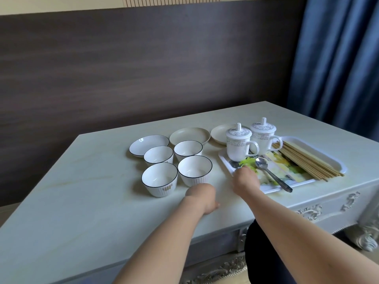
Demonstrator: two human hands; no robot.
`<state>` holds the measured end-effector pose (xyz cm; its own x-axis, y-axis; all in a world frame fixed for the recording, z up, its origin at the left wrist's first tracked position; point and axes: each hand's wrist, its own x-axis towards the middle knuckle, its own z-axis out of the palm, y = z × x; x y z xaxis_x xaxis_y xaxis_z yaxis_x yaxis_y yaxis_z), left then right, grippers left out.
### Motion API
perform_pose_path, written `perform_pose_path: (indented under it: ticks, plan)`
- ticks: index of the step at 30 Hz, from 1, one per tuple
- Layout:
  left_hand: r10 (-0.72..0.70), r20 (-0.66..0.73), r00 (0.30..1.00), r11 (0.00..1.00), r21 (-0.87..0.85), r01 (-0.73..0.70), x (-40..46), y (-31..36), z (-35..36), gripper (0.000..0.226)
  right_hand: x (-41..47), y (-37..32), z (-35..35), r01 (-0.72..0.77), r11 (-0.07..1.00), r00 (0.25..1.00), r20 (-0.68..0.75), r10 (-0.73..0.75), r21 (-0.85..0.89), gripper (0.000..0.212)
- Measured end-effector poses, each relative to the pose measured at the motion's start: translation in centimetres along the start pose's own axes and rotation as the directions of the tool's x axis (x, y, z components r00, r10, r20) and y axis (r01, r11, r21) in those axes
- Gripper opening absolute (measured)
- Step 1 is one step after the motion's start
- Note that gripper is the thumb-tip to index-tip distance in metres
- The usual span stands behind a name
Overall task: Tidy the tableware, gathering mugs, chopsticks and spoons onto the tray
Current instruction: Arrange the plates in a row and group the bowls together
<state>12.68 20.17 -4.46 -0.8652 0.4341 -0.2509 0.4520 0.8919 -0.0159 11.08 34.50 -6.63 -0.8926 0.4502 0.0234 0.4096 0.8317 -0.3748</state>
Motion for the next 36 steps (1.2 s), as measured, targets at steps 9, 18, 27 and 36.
perform_pose_path:
  ticks: [9, 18, 27, 36]
  plan:
    - [-0.111, -0.089, 0.990, 0.992, 0.042, 0.116, -1.2, -1.6, 0.4, 0.048, 0.5, -2.1, 1.3, 0.053, 0.993, 0.998, 0.020, -0.055, 0.104, 0.029]
    - [-0.177, -0.093, 0.980, 0.979, 0.088, 0.185, -1.1, -1.9, 0.7, 0.053, 1.5, -2.9, 1.9, 0.120, 0.978, 0.991, 0.032, -0.128, 0.172, 0.040]
    - [-0.262, -0.097, 0.960, 0.964, -0.063, 0.257, -1.2, -2.9, 1.5, 0.066, 0.9, -2.0, 2.0, 0.120, 0.992, 0.992, 0.051, -0.117, -0.051, 0.033]
    - [-0.243, -0.079, 0.967, 0.969, -0.060, 0.239, -0.6, -3.1, 1.2, 0.067, 1.6, -2.5, 2.3, 0.168, 0.980, 0.982, 0.064, -0.175, 0.106, 0.034]
